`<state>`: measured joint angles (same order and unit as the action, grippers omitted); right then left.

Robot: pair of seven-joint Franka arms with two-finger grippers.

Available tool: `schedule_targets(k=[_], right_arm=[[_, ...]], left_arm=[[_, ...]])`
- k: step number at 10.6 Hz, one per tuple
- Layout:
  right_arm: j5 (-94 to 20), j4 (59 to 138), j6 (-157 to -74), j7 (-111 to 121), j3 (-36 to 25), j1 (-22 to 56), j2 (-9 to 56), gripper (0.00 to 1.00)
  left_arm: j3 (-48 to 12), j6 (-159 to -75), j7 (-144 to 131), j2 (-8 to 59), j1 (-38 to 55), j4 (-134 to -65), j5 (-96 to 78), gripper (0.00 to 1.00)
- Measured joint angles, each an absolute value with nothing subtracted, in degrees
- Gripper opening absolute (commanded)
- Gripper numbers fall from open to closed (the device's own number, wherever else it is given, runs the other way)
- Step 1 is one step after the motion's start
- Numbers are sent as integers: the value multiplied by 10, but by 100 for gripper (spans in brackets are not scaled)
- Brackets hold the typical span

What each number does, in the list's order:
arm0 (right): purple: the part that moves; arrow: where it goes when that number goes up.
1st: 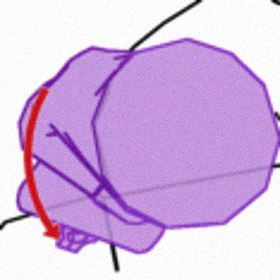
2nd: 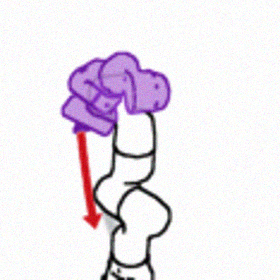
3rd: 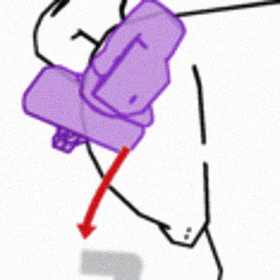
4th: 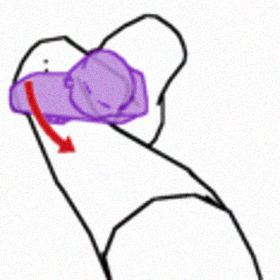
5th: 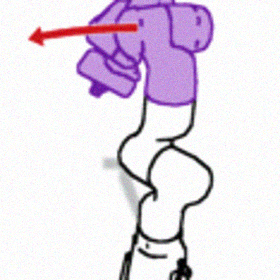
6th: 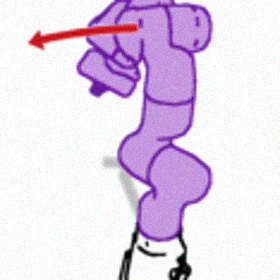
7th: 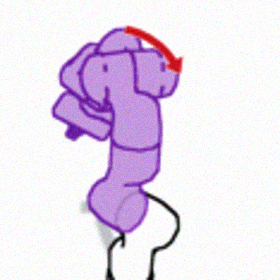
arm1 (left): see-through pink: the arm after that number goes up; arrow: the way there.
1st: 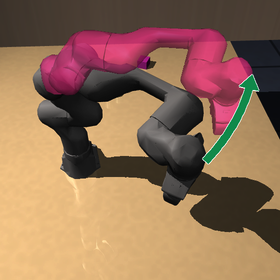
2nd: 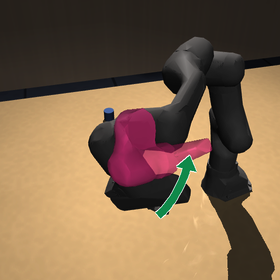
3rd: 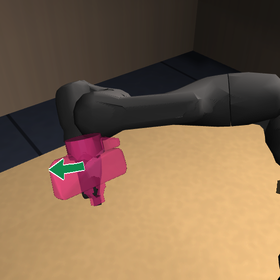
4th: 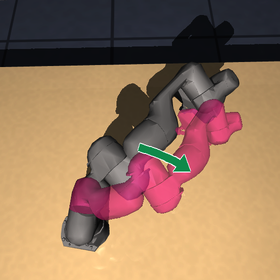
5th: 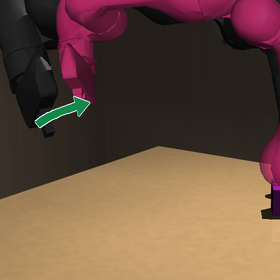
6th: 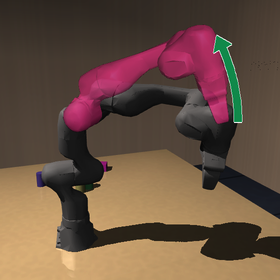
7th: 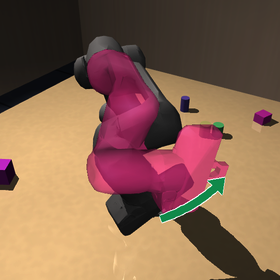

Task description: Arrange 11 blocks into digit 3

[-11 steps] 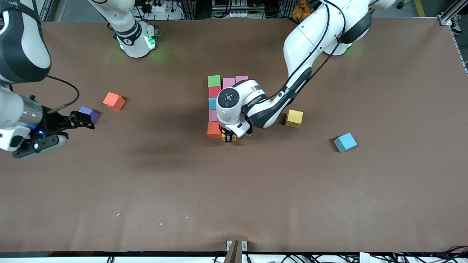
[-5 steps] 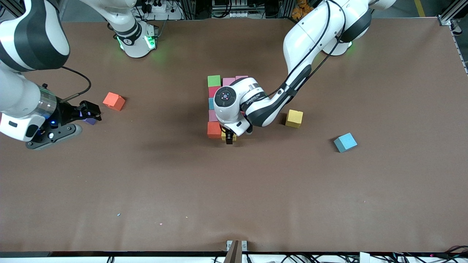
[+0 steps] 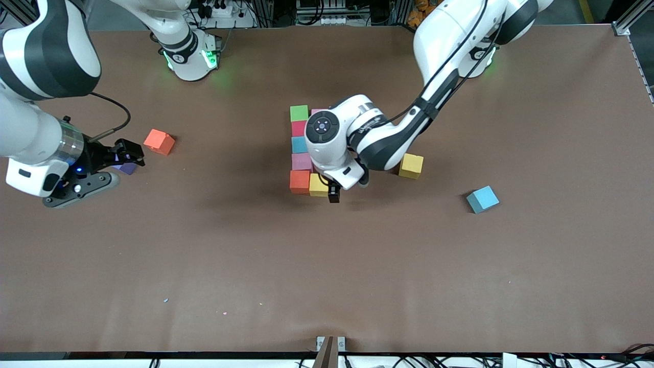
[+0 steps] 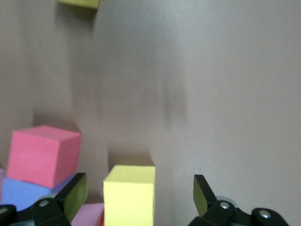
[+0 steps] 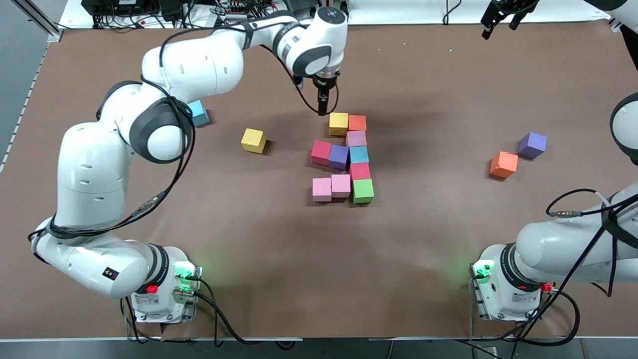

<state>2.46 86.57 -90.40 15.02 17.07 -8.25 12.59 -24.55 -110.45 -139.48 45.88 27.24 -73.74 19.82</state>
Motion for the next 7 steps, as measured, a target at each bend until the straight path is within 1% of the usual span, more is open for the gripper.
schedule_targets(k=[1,3,5,7], right_arm=[[25,864,-904,148,171,-78,126,100],[25,860,-902,123,171,-74,125,100],[25,860,-886,109,165,-77,125,100],[25,859,-884,108,159,-89,125,100]], left_arm=[[-262,-1101,-1367,451,248,-757,197,100],[-318,-1105,-1316,427,165,-818,196,100],[-368,-1147,-1270,380,76,-915,197,100],[-379,-1193,-1246,336,34,-1021,200,100]])
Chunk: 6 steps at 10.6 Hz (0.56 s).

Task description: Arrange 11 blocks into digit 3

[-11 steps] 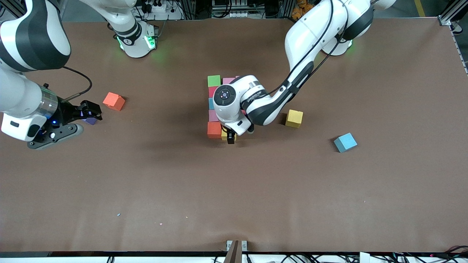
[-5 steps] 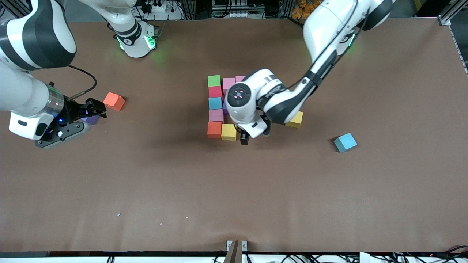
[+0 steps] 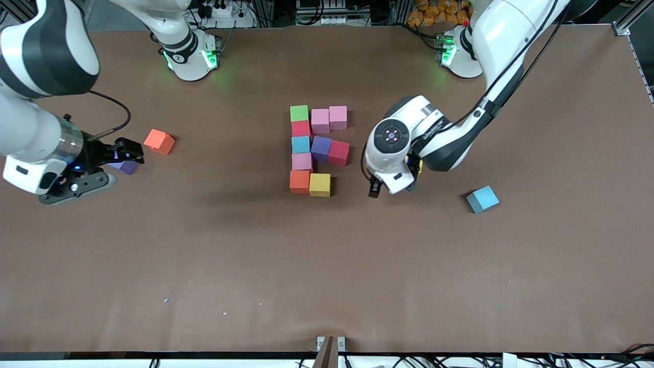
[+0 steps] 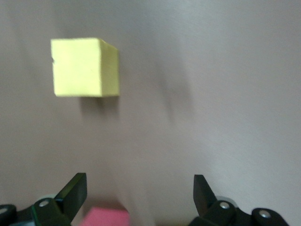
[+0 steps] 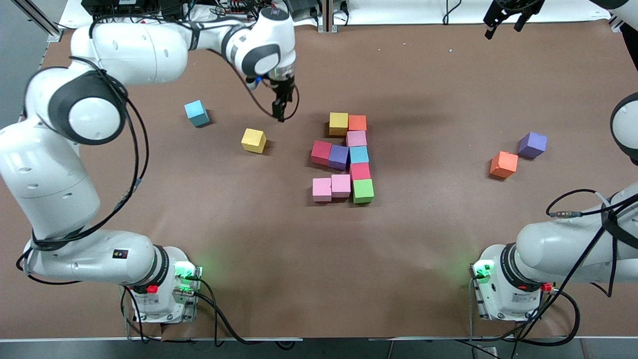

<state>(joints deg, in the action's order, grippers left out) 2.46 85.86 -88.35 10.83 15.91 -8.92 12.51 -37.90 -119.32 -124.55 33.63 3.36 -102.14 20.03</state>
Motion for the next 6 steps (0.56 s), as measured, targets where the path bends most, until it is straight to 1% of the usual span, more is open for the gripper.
schedule_targets(k=[2,3,5,6], right_arm=[[25,835,-866,108,158,-107,124,100],[26,807,-836,108,157,-111,122,100],[26,758,-795,108,156,-120,115,100],[26,751,-789,108,156,-121,113,100]], left_arm=[[-379,-1235,-1234,320,9,-1102,215,100],[-379,-1256,-1225,312,-5,-1135,219,100],[-381,-1284,-1203,281,-35,-1191,220,100],[-385,-1291,-1194,264,-54,-1212,220,100]])
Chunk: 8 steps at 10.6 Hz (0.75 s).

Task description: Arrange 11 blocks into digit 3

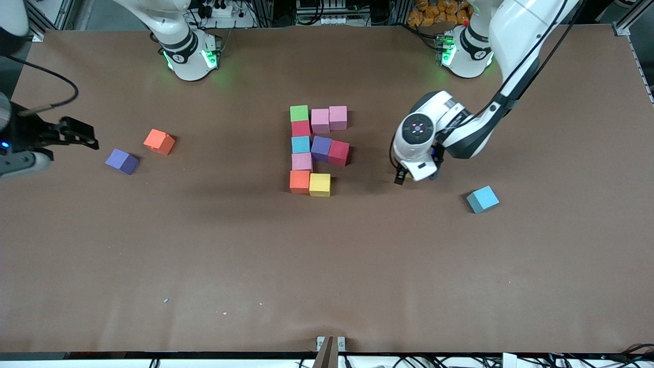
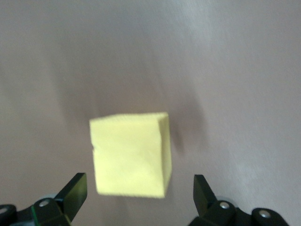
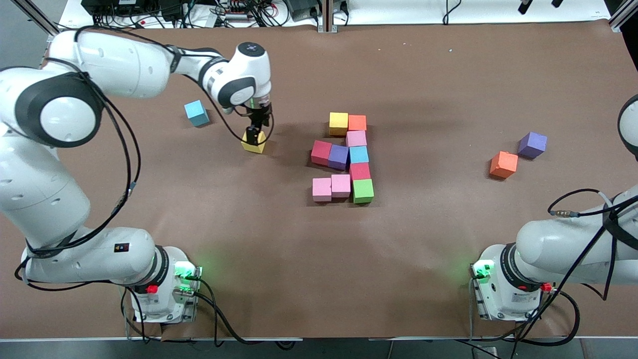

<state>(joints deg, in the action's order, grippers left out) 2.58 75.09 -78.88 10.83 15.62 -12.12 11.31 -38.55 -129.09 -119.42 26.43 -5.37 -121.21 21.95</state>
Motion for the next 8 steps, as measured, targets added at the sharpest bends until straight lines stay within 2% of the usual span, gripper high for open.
schedule_targets(k=[3,8], right_arm=[[26,750,-784,108,156,-122,115,100],[25,750,-783,107,145,-121,115,100]], left_arm=[[-401,-1296,-1180,244,-94,-1237,220,100],[-403,-1349,-1181,245,-95,-1267,220,100]])
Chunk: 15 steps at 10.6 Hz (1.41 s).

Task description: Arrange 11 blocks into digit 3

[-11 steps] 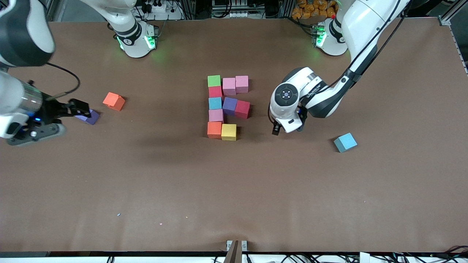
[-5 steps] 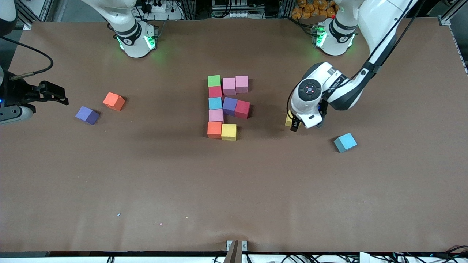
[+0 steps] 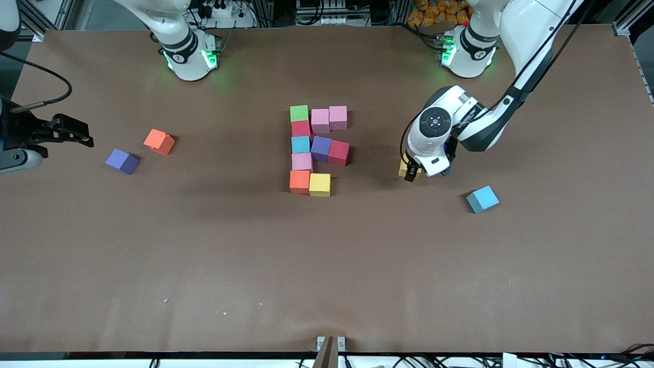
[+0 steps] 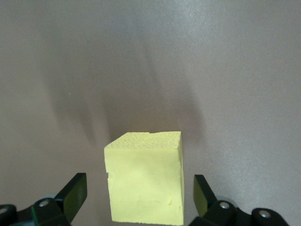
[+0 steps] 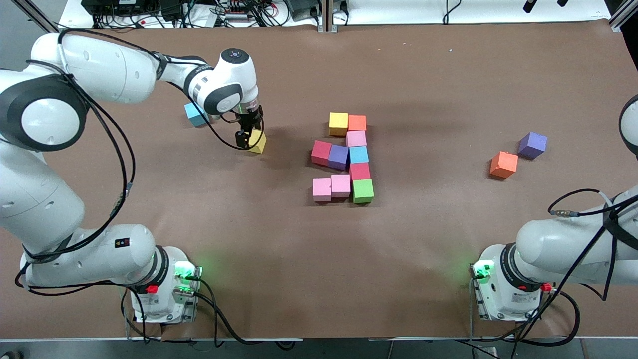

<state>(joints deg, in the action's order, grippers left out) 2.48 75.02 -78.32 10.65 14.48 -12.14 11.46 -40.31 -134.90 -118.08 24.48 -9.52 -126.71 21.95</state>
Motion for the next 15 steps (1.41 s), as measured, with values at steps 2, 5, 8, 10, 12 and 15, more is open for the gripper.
schedule_targets(k=[2,5,8,10,12,15], right_arm=[[24,761,-801,107,90,-76,105,100],[4,820,-845,107,-6,9,65,100],[-3,872,-869,107,-31,22,29,100],[-4,873,-869,107,-31,23,28,100],[-6,873,-869,107,-31,25,28,100],[-7,873,-869,107,-32,26,28,100]], left_arm=[[-403,-1359,-1181,248,-95,-1269,220,100],[-403,-1372,-1181,262,-95,-1270,220,100],[-400,-1375,-1181,274,-95,-1270,220,45],[-394,-1376,-1181,276,-97,-1270,223,0],[-392,-1377,-1181,277,-100,-1263,223,0],[-393,-1360,-1207,279,-94,-1207,223,0]])
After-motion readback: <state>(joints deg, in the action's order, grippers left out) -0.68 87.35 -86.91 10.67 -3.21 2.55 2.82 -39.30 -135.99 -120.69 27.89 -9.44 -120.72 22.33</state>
